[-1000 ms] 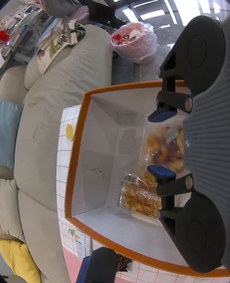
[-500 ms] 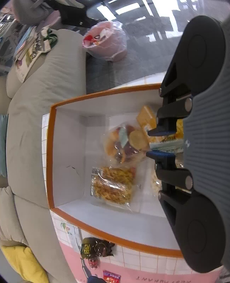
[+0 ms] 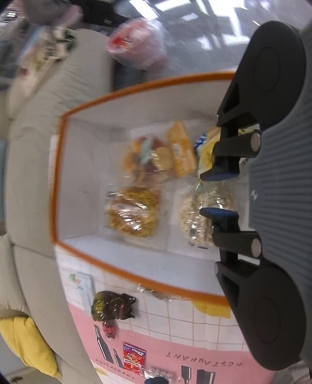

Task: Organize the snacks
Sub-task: 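Withdraw both grippers from the box back over the table, then grasp the white candy box with the left gripper while the right grasps the nut bag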

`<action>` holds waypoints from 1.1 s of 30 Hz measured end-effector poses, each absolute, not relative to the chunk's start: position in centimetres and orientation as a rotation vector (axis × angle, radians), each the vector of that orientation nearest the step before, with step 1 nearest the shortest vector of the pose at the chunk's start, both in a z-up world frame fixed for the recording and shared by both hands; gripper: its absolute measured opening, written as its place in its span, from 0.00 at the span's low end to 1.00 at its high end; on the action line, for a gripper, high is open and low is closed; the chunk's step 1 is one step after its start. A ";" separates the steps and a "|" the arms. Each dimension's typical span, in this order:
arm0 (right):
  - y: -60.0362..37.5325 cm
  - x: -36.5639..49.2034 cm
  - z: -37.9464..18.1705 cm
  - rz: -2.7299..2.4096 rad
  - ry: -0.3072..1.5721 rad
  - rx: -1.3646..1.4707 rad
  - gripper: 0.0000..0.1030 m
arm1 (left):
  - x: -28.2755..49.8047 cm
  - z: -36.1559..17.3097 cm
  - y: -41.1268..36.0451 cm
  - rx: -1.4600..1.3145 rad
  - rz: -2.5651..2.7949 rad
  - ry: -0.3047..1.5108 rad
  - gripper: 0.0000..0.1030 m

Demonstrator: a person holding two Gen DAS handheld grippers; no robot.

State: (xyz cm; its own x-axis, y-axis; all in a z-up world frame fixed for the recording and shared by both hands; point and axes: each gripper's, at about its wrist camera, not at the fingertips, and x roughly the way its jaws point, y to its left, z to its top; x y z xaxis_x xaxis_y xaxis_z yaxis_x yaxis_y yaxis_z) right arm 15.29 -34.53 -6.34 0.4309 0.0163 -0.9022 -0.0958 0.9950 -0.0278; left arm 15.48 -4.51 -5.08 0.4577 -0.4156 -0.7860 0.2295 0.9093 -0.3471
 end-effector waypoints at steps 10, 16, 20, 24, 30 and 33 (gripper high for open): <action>-26.2 11.4 -0.2 0.202 0.836 -0.096 0.41 | 12.5 -5.4 3.0 -0.244 -0.315 0.963 0.86; -19.7 10.7 -1.9 0.313 0.789 -0.062 0.54 | 11.3 -7.2 7.4 -0.292 -0.264 0.958 0.87; -16.8 11.4 -4.9 0.323 0.827 -0.051 0.60 | 11.1 -8.8 9.3 -0.298 -0.213 0.979 0.87; -14.9 12.0 -7.6 0.291 0.879 -0.074 0.63 | 11.4 -10.1 11.0 -0.321 -0.137 0.970 0.87; -14.8 13.5 -10.7 0.156 0.895 -0.142 0.67 | 13.0 -12.2 12.1 -0.369 -0.012 0.944 0.88; -15.1 14.2 -11.7 0.105 0.890 -0.120 0.67 | 14.1 -13.1 12.0 -0.344 0.032 0.946 0.88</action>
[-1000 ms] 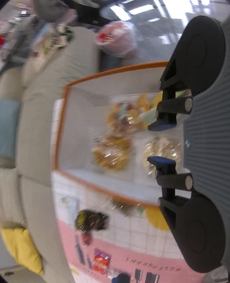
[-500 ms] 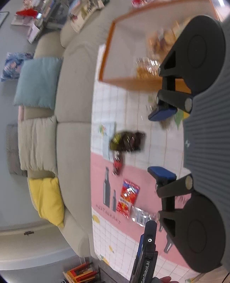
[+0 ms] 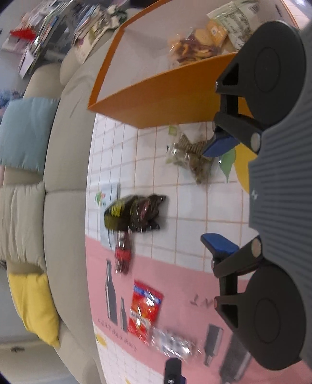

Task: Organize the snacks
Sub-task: 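Grasp the white candy box with the left gripper while the right grasps the nut bag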

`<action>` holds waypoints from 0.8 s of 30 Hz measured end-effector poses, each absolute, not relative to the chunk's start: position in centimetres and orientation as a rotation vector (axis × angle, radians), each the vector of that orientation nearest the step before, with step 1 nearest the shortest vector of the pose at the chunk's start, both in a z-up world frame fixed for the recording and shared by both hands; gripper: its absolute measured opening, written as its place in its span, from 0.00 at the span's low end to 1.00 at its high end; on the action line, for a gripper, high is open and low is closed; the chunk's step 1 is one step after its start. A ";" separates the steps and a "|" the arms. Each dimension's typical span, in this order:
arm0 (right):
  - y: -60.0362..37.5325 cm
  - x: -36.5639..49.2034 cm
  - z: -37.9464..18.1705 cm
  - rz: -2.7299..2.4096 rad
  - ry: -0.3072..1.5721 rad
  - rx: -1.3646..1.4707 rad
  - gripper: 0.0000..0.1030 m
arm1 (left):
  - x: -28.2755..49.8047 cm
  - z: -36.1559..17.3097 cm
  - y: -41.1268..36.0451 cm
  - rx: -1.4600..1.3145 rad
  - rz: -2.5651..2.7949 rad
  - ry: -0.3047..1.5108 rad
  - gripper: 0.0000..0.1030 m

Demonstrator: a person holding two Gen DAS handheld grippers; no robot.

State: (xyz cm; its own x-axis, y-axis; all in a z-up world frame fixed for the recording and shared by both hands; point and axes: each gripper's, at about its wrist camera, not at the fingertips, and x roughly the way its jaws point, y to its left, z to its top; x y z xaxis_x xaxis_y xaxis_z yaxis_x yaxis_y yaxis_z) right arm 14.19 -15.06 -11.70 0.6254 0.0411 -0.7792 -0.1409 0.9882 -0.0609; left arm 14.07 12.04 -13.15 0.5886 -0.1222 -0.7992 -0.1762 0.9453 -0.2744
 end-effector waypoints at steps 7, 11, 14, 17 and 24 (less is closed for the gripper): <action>-15.9 15.6 -12.7 -0.061 0.833 -0.066 0.67 | 15.3 -14.4 11.5 -0.270 0.079 0.929 0.88; -16.1 17.0 -13.4 -0.109 0.843 -0.056 0.67 | 15.8 -15.0 11.9 -0.299 0.085 0.943 0.88; -16.3 18.1 -14.3 -0.133 0.852 -0.047 0.65 | 16.3 -15.6 11.5 -0.275 0.093 0.951 0.88; -16.4 18.7 -14.9 -0.131 0.852 -0.034 0.65 | 16.7 -16.1 11.4 -0.225 0.131 0.959 0.88; -17.0 19.4 -16.2 -0.107 0.874 -0.001 0.55 | 17.2 -17.4 11.6 -0.270 0.157 0.948 0.88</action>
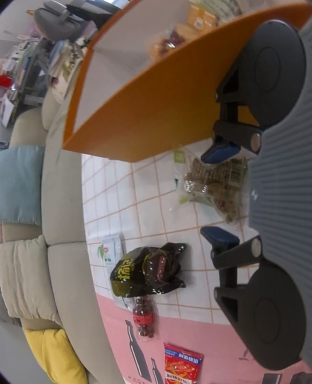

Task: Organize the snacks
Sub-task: 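Grasp the white candy box with the left gripper while the right grasps the nut bag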

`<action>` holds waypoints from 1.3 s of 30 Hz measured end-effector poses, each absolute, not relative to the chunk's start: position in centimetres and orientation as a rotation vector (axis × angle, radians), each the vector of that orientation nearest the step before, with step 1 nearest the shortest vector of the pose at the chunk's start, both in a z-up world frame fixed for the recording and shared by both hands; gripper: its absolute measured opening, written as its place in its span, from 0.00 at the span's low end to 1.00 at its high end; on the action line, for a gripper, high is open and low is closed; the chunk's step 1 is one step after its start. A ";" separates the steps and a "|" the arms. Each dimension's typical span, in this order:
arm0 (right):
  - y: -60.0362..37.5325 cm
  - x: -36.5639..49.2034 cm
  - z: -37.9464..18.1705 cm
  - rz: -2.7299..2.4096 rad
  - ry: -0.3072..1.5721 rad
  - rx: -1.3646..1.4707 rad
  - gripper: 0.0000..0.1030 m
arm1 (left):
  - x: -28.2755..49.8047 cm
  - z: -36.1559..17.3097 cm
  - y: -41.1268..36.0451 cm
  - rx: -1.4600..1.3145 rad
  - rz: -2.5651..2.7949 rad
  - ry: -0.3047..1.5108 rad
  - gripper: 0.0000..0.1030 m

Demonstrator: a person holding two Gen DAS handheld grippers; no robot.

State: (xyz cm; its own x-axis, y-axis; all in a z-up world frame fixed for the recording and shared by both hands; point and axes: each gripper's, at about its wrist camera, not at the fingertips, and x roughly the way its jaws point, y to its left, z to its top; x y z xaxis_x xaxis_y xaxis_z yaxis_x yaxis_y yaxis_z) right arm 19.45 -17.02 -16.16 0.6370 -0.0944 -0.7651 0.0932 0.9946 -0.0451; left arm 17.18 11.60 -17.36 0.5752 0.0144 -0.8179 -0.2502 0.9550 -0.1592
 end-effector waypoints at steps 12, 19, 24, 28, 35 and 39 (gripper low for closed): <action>-14.7 17.4 -16.4 0.046 0.817 -0.045 0.41 | 17.1 -18.0 10.0 -0.193 0.191 0.886 0.82; -14.1 16.6 -16.6 0.092 0.792 -0.060 0.45 | 16.6 -17.8 9.8 -0.188 0.172 0.870 0.67; -15.1 17.6 -16.9 0.080 0.807 -0.015 0.49 | 16.2 -17.8 9.2 -0.196 0.149 0.869 0.67; -15.2 18.3 -17.3 0.089 0.836 0.008 0.45 | 15.9 -17.6 8.6 -0.208 0.116 0.878 0.67; -14.7 17.6 -17.4 0.122 0.851 -0.014 0.38 | 15.0 -17.3 7.7 -0.245 0.064 0.892 0.66; -14.7 16.8 -17.0 0.139 0.858 -0.018 0.35 | 14.2 -16.5 7.2 -0.258 0.045 0.886 0.66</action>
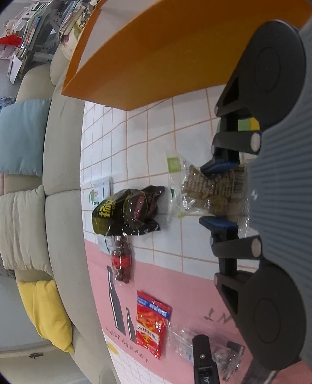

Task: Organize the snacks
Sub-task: 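Carry the candy pack and nut bag together over the orange box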

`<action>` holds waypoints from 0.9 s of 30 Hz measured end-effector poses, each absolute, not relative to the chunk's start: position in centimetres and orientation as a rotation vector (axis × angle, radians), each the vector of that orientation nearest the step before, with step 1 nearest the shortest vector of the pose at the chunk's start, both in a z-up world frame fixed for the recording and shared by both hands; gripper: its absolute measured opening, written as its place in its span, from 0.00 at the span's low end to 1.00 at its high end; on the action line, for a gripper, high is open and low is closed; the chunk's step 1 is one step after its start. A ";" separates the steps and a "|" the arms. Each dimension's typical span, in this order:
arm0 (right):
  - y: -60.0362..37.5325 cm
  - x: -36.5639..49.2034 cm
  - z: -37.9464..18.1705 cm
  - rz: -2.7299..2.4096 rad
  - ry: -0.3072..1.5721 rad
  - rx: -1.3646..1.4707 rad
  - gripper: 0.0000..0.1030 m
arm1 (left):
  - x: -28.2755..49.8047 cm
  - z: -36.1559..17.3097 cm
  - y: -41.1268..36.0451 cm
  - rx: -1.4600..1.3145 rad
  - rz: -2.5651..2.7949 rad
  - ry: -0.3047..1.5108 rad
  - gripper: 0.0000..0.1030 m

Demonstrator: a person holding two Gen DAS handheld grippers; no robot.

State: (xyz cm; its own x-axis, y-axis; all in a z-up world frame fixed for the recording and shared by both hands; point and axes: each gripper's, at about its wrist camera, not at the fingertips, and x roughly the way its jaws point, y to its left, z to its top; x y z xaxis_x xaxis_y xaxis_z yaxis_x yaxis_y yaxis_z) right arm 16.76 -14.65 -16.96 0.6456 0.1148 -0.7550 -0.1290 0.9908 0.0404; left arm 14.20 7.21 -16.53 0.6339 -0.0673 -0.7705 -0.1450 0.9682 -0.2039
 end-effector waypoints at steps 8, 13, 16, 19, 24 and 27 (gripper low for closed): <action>-14.7 14.5 -14.5 0.188 0.856 -0.016 0.34 | 12.4 -13.9 6.2 -0.315 -0.013 0.868 0.66; -15.2 13.0 -11.8 0.233 0.848 -0.014 0.34 | 11.8 -11.1 5.3 -0.341 -0.058 0.860 0.66; -15.7 12.4 -10.3 0.227 0.862 -0.032 0.34 | 11.6 -9.3 4.5 -0.341 -0.083 0.862 0.66; -17.1 11.9 -8.5 0.236 0.878 0.005 0.34 | 11.3 -7.6 3.5 -0.339 -0.121 0.861 0.66; -19.5 10.7 -5.6 0.250 0.865 0.021 0.34 | 11.0 -5.1 1.5 -0.325 -0.186 0.848 0.66; -21.3 10.2 -4.0 0.260 0.852 0.023 0.34 | 11.1 -3.9 0.1 -0.319 -0.236 0.846 0.66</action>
